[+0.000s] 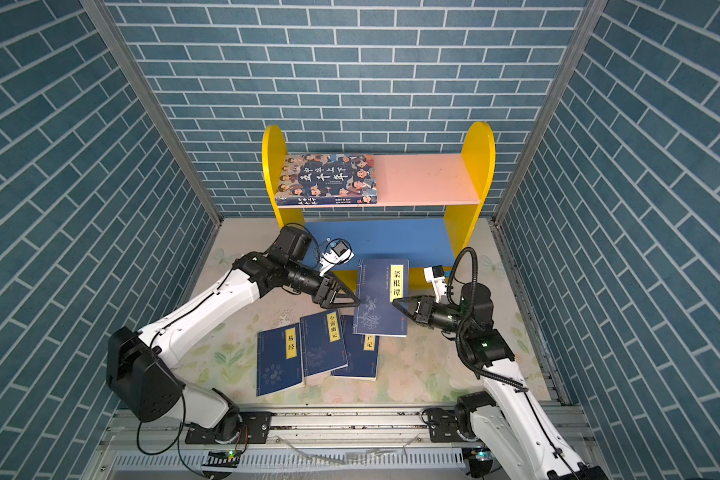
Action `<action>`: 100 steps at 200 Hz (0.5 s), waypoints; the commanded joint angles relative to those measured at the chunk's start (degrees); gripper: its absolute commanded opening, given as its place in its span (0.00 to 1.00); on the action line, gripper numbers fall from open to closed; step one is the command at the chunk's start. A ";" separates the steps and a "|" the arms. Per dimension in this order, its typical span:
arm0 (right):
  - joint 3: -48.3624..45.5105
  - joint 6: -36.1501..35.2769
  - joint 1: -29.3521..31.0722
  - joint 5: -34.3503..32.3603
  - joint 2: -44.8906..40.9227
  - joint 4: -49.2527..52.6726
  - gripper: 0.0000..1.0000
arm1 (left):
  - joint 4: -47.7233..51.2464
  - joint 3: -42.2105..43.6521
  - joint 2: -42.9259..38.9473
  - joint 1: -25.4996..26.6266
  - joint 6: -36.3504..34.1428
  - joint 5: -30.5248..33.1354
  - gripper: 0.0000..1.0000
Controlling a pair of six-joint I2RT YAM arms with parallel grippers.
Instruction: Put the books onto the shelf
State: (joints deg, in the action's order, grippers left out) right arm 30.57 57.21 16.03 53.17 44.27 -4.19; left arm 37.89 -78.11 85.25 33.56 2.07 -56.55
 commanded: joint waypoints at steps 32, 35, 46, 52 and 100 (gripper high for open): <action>2.86 1.19 0.23 -3.09 4.72 -5.15 0.00 | 20.64 -6.09 -8.24 -2.00 -25.18 10.60 0.83; 2.94 1.42 0.29 -3.05 5.13 -5.56 0.00 | 20.91 -6.05 -8.74 -2.15 -25.57 11.06 0.83; 3.22 1.87 0.24 -3.23 6.56 -7.10 0.00 | 21.73 -5.98 -10.10 -3.02 -26.59 12.35 0.84; 3.49 1.88 0.27 -3.37 7.42 -7.74 0.00 | 22.16 -5.93 -10.76 -3.41 -26.92 13.01 0.84; 5.52 1.93 0.40 -5.00 14.12 -9.94 0.00 | 19.30 -1.61 -17.04 -7.28 -22.72 12.99 0.86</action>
State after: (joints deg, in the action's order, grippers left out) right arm 32.58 58.28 16.10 49.10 56.12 -8.97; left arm 57.06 -81.93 70.70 28.97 -21.69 -43.64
